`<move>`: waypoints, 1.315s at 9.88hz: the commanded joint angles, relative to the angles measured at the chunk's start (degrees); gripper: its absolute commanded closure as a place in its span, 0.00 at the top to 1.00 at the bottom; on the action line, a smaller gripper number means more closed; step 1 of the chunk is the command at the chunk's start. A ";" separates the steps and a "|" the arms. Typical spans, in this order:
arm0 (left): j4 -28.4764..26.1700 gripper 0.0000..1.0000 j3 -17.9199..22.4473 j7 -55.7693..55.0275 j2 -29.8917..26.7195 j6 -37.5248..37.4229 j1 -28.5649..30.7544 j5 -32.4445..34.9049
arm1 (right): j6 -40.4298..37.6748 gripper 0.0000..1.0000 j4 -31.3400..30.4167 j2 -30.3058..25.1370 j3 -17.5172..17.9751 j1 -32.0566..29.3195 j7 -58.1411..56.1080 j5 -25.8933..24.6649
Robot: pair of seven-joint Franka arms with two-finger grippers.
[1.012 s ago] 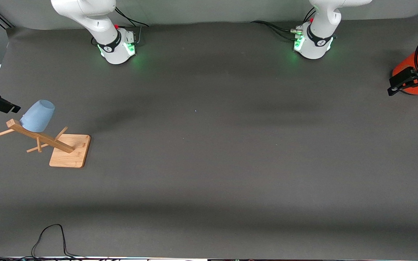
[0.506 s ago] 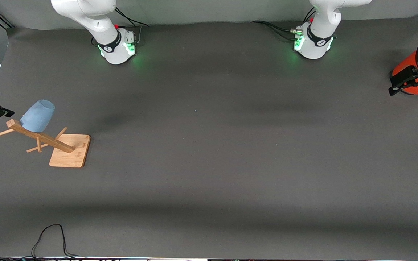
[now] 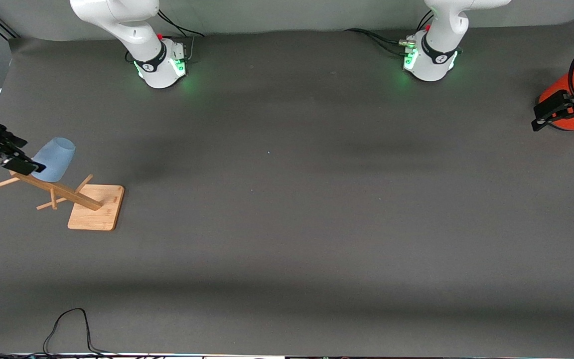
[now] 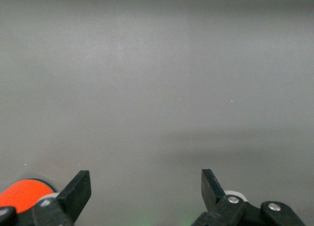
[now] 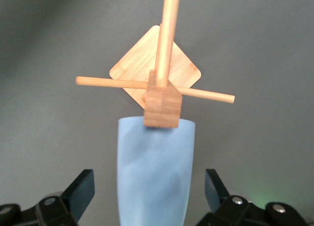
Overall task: Rotate and upright cup with both arms
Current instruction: 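Close the right gripper around the light blue cup on the peg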
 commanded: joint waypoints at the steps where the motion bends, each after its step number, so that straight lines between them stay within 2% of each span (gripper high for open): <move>1: 0.80 1.00 0.13 0.18 -0.31 -1.25 -0.28 -0.19 | 5.24 1.00 -5.89 -2.61 -0.88 0.64 -1.00 1.59; 5: 0.80 1.00 0.12 0.01 -0.31 -1.25 -0.19 -0.72 | 8.51 1.00 -7.75 -1.91 -0.88 0.64 -1.00 2.29; 6: 0.80 1.00 0.12 0.01 -0.31 -1.25 -0.28 -0.72 | 8.51 0.69 -7.66 -1.82 -0.88 0.64 -1.00 2.38; 7: 0.80 1.00 0.12 0.01 -0.31 -1.25 -0.28 -0.98 | 8.42 0.54 -7.66 -1.91 -0.88 0.64 -1.09 2.38; 10: 0.80 1.00 0.12 0.01 -0.31 -1.25 -0.19 -1.07 | 8.07 0.53 -7.57 -2.25 -0.88 0.64 -1.09 2.38; 13: 0.80 1.00 0.12 0.01 -0.31 -1.25 -0.28 -1.07 | 4.22 0.53 -7.66 -5.85 -0.53 0.90 -0.74 2.38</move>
